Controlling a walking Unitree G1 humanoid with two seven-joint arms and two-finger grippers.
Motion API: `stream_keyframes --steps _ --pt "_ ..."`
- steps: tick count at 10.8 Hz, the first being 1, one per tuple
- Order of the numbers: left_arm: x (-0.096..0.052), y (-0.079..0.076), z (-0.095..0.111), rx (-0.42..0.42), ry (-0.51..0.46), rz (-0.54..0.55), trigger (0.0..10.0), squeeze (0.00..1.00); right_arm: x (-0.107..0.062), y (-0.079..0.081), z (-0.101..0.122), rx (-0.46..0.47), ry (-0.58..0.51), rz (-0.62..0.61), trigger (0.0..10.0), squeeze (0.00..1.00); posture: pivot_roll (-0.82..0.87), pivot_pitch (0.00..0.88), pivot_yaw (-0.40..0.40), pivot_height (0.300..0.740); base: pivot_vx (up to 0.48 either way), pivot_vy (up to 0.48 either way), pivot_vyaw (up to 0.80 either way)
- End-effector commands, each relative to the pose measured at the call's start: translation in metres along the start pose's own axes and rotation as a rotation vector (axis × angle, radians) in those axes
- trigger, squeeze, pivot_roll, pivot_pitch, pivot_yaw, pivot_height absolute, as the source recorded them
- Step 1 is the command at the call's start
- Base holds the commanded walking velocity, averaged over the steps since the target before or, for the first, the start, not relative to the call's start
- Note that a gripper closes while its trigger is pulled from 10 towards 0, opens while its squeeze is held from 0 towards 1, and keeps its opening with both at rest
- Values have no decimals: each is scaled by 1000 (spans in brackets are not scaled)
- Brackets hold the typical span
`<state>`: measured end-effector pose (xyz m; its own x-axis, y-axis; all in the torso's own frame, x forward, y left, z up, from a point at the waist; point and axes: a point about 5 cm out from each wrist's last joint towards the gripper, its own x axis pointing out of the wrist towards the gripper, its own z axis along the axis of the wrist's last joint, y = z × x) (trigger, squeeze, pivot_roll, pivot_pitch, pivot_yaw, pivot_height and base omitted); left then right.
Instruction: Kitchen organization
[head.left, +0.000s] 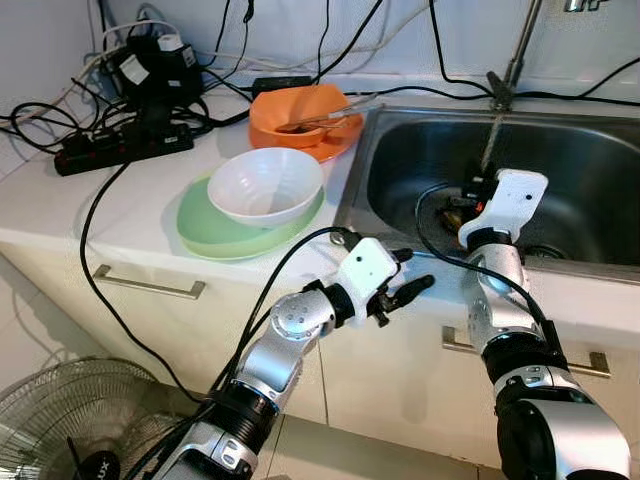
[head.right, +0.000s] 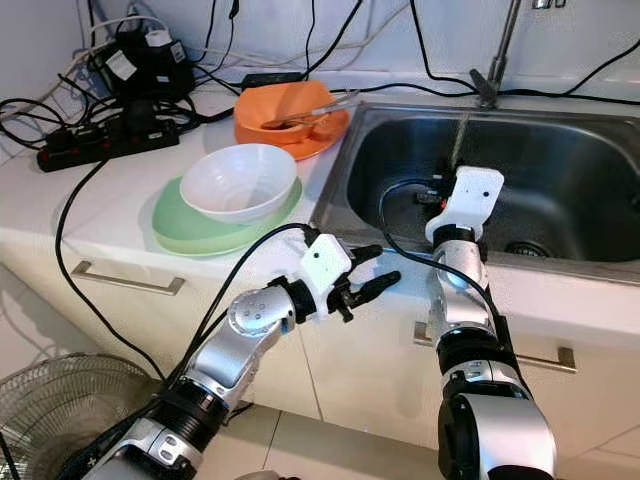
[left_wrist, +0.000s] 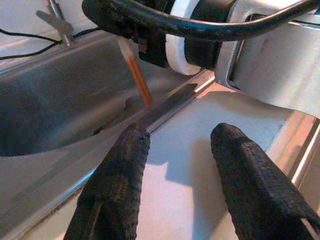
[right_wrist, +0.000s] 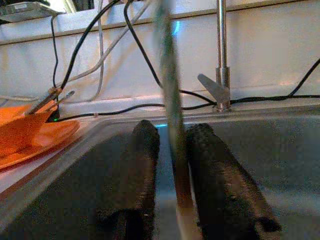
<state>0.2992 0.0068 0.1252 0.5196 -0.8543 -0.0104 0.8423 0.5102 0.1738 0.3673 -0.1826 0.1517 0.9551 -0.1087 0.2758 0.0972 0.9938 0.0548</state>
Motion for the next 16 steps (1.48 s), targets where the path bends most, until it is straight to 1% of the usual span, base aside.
stream_keyframes --steps 1,2,3,4,6,8,10,11,14,15,16 --pt "-6 4 -11 -12 60 17 10000 0 1 1 1 -7 -6 16 10000 1000 65 0 85 740 0 0 0" --pt "-6 4 -12 -12 62 19 10000 0 1 1 1 -8 -6 17 10000 1000 64 0 84 740 0 0 0" --pt "-6 4 -12 -13 63 21 10000 0 2 1 1 -14 -6 19 10000 961 65 0 83 740 0 0 0" --pt "-6 4 -12 -14 63 23 10000 0 3 1 2 -19 -7 22 10000 0 66 0 81 740 0 0 0" --pt "-7 4 -13 -16 61 37 10000 0 10 5 17 -16 -62 45 10000 0 64 0 81 740 0 0 0" --pt "-8 5 -14 -19 59 49 10000 0 18 8 45 -19 -165 93 10000 0 45 0 83 740 0 0 0" --pt "-7 4 -15 -22 58 59 10000 0 19 9 63 -27 -229 134 10000 0 34 0 81 740 0 0 0" --pt "-7 5 -15 -22 52 76 10000 0 15 9 66 -51 -230 175 10000 0 29 0 73 740 0 0 0" --pt "-16 16 -14 -9 30 170 10000 0 -7 -6 57 -96 -192 225 10000 0 25 0 69 740 0 0 0" --pt "-23 24 -13 -1 17 231 10000 0 -22 -13 50 -127 -163 267 10000 0 21 2 69 740 0 0 0" --pt "-26 27 -13 2 9 256 10000 0 -29 -15 47 -131 -138 268 10000 0 20 2 67 740 0 0 0"
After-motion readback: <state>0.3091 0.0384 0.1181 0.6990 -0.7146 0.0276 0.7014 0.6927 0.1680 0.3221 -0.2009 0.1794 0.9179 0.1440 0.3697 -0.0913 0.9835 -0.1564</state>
